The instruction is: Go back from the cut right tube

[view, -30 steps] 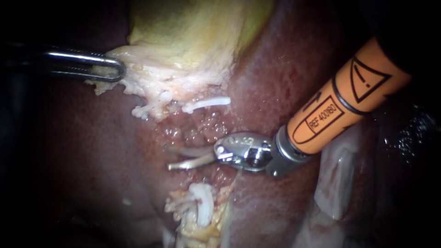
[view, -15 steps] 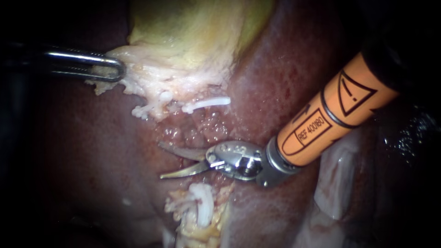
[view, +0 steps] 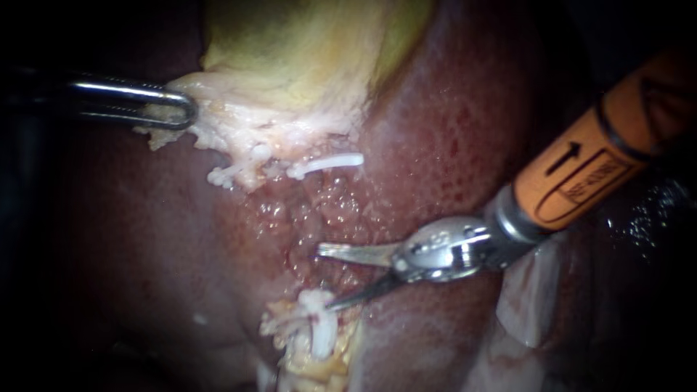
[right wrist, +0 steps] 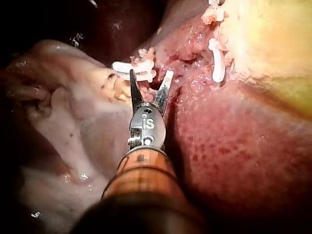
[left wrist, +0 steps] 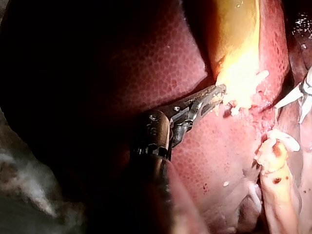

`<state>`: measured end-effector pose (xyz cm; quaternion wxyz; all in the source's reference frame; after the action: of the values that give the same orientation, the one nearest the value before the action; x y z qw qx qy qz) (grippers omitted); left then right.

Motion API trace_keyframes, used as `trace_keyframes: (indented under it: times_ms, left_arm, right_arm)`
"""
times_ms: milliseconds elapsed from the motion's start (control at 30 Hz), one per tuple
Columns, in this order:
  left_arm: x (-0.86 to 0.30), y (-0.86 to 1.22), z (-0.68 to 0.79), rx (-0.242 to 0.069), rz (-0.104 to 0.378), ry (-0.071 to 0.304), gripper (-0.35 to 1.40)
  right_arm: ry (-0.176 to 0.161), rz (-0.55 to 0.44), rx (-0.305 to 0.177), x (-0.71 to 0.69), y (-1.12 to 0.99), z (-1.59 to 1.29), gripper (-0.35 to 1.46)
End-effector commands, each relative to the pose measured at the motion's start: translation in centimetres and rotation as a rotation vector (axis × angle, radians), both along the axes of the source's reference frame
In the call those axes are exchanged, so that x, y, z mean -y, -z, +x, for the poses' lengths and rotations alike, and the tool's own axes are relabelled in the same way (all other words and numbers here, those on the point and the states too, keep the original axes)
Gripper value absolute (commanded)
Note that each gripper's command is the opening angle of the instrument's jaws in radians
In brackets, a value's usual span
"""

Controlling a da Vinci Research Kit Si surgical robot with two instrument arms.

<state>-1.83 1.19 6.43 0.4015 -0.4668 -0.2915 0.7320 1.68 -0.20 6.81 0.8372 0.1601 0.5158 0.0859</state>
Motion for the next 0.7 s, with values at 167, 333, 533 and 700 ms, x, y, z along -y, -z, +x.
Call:
trace_keyframes:
  times_ms: [167, 333, 533, 700]
  left_arm:
    - [0.00, 0.00, 0.00, 0.000, 0.000, -0.001, -0.35]
    - [0.00, 0.00, 0.00, 0.001, 0.000, -0.001, -0.35]
    - [0.01, -0.01, 0.00, 0.000, -0.001, 0.000, -0.35]
    - [0.07, -0.06, -0.06, -0.005, -0.007, 0.006, -0.35]
  right_arm:
    - [0.015, -0.050, 0.087, -0.23, 0.21, -0.42, 1.43]
    - [-0.001, -0.068, 0.136, -0.43, 0.38, -0.73, 1.45]
    - [-0.039, -0.064, 0.171, -0.52, 0.45, -0.87, 1.45]
    - [-0.048, -0.058, 0.178, -0.52, 0.45, -0.88, 1.45]
